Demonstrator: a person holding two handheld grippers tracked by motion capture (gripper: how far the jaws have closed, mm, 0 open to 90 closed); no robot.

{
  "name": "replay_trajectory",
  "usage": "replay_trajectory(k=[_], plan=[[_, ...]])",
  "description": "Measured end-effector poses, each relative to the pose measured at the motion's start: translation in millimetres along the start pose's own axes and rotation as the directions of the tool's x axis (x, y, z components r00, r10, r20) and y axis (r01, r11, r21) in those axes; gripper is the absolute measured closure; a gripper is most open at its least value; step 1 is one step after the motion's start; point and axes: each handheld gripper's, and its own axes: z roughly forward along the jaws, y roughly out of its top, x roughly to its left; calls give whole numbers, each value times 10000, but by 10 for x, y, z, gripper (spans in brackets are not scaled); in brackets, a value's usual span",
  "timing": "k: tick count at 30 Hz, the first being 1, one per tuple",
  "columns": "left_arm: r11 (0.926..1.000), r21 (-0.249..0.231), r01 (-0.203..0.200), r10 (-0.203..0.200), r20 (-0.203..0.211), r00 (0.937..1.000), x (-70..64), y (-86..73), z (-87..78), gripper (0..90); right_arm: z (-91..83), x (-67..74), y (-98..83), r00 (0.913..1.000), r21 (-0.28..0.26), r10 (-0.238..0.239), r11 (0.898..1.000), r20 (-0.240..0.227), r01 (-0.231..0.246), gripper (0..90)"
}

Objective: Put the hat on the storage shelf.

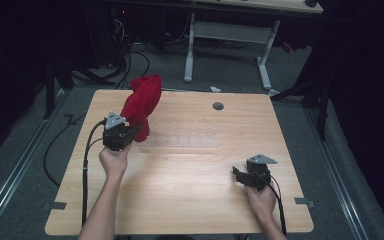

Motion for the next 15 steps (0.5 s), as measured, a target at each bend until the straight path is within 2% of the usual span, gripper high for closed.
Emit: replay_trajectory(k=[9,15], plan=[[9998,-3,192,-192,12,9998,36,-85,-27,844,0,1,-1,10000,-3,-11,10000,4,11,374],[9992,258,303,-301,-72,9995,43,-91,-45,837,0,1,-1,10000,-3,-13,10000,-11,13,371]])
